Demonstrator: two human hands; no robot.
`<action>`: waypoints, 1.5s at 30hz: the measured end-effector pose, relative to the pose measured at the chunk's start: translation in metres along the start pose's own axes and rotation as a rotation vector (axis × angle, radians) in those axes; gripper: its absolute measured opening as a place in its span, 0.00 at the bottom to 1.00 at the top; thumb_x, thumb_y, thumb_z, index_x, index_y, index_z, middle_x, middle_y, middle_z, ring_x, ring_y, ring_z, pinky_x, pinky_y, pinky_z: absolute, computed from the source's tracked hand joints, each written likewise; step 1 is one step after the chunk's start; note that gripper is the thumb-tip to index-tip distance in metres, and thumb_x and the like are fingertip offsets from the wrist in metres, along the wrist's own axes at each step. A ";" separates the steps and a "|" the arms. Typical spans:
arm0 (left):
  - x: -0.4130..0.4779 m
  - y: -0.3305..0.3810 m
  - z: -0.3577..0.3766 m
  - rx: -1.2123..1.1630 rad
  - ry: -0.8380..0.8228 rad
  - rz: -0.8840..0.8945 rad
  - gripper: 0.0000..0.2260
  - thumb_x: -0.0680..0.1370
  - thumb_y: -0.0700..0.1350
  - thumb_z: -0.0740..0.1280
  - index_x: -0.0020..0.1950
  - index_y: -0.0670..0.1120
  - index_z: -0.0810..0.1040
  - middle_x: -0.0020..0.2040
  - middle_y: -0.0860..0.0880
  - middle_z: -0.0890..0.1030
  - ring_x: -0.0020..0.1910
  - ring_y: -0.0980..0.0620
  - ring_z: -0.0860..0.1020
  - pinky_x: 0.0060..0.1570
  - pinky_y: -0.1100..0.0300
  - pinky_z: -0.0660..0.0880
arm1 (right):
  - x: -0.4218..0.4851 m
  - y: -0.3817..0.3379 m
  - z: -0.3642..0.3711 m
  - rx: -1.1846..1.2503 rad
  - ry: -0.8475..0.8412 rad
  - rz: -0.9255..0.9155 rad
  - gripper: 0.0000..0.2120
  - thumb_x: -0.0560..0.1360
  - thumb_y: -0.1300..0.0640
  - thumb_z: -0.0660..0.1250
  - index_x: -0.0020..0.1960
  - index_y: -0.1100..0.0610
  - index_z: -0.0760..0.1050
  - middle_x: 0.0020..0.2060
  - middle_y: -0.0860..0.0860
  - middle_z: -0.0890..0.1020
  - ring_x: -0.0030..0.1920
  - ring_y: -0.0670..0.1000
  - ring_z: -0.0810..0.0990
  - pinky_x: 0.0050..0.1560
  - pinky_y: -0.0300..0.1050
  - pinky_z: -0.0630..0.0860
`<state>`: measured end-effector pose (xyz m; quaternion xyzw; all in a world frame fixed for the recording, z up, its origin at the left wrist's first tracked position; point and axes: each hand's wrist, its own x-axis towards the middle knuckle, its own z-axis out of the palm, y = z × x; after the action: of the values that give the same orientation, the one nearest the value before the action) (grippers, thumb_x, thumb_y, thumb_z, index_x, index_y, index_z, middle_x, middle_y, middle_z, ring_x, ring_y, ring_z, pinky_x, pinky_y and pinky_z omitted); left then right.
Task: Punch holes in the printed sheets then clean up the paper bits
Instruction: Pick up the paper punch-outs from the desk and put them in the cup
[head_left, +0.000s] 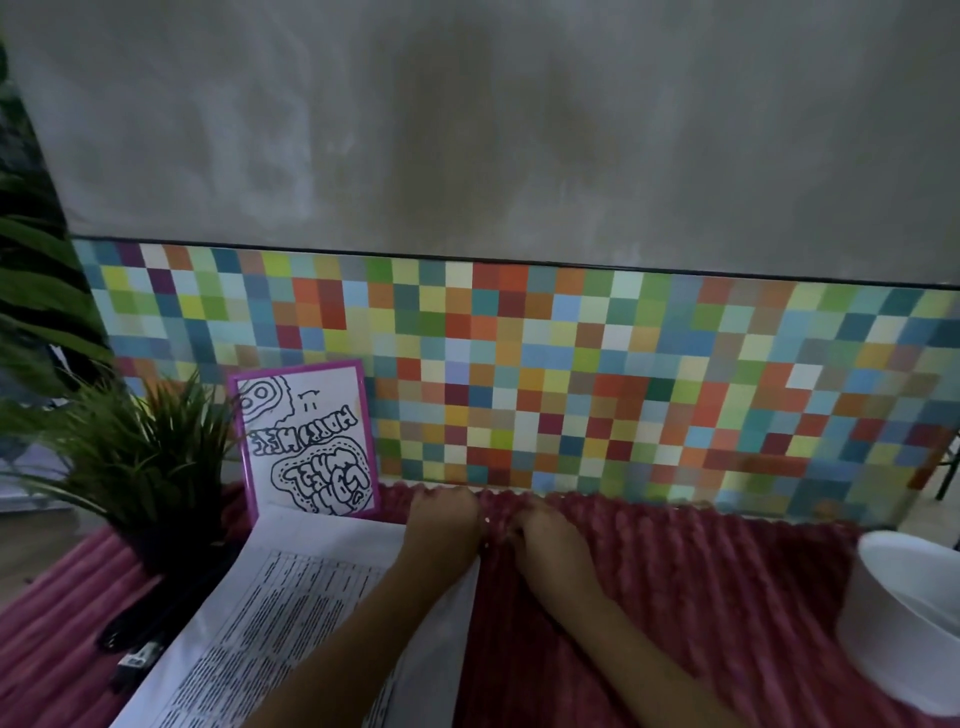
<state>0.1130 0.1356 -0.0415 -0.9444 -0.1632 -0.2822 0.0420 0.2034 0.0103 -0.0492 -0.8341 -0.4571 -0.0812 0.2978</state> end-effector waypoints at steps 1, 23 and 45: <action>0.000 0.001 0.000 0.026 -0.011 0.005 0.13 0.70 0.46 0.67 0.26 0.46 0.75 0.24 0.48 0.74 0.23 0.48 0.73 0.28 0.58 0.72 | -0.002 -0.001 0.000 -0.024 0.029 -0.033 0.14 0.75 0.64 0.63 0.59 0.63 0.79 0.58 0.57 0.80 0.55 0.57 0.80 0.55 0.46 0.76; 0.082 0.277 -0.062 -0.795 -0.297 0.155 0.09 0.75 0.45 0.66 0.36 0.45 0.79 0.39 0.47 0.81 0.42 0.47 0.79 0.42 0.54 0.74 | -0.086 0.129 -0.315 -0.145 -0.043 0.504 0.08 0.74 0.63 0.70 0.42 0.69 0.82 0.38 0.61 0.83 0.34 0.49 0.75 0.30 0.35 0.66; 0.072 0.322 -0.069 -0.536 -0.184 0.203 0.08 0.76 0.44 0.66 0.48 0.46 0.85 0.50 0.47 0.82 0.54 0.44 0.76 0.62 0.43 0.65 | -0.098 0.132 -0.309 -0.265 -0.041 0.614 0.08 0.70 0.69 0.71 0.42 0.59 0.86 0.36 0.53 0.83 0.32 0.45 0.76 0.29 0.33 0.67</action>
<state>0.2409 -0.1594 0.0600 -0.9550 0.0091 -0.2226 -0.1957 0.2964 -0.2894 0.1051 -0.9658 -0.1756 -0.0297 0.1882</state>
